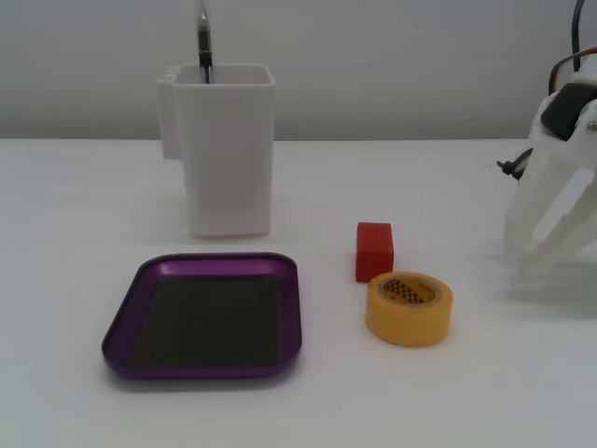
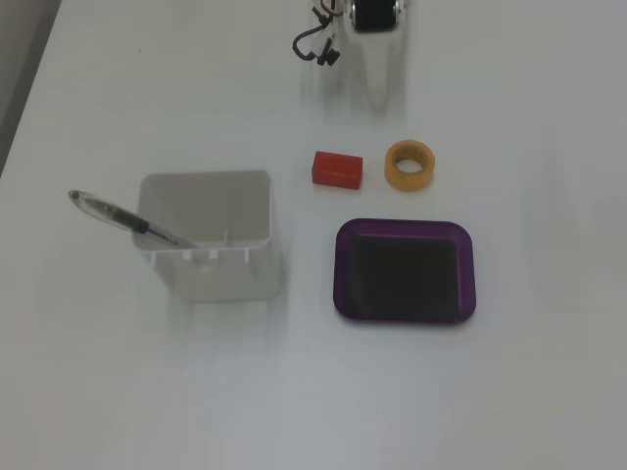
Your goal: Grab up the yellow tape and put it in the box.
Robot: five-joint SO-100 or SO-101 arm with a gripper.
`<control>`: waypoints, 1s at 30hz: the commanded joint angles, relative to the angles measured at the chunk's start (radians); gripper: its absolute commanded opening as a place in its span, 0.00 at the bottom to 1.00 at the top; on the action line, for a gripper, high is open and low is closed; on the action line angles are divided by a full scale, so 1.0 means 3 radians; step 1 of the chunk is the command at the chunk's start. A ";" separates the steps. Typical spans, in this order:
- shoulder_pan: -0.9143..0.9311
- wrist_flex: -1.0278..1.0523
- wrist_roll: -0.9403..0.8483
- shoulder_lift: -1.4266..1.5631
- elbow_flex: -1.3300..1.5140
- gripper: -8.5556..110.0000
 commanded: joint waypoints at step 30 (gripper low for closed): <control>0.0061 -0.0220 -0.0353 0.0312 -0.0833 0.10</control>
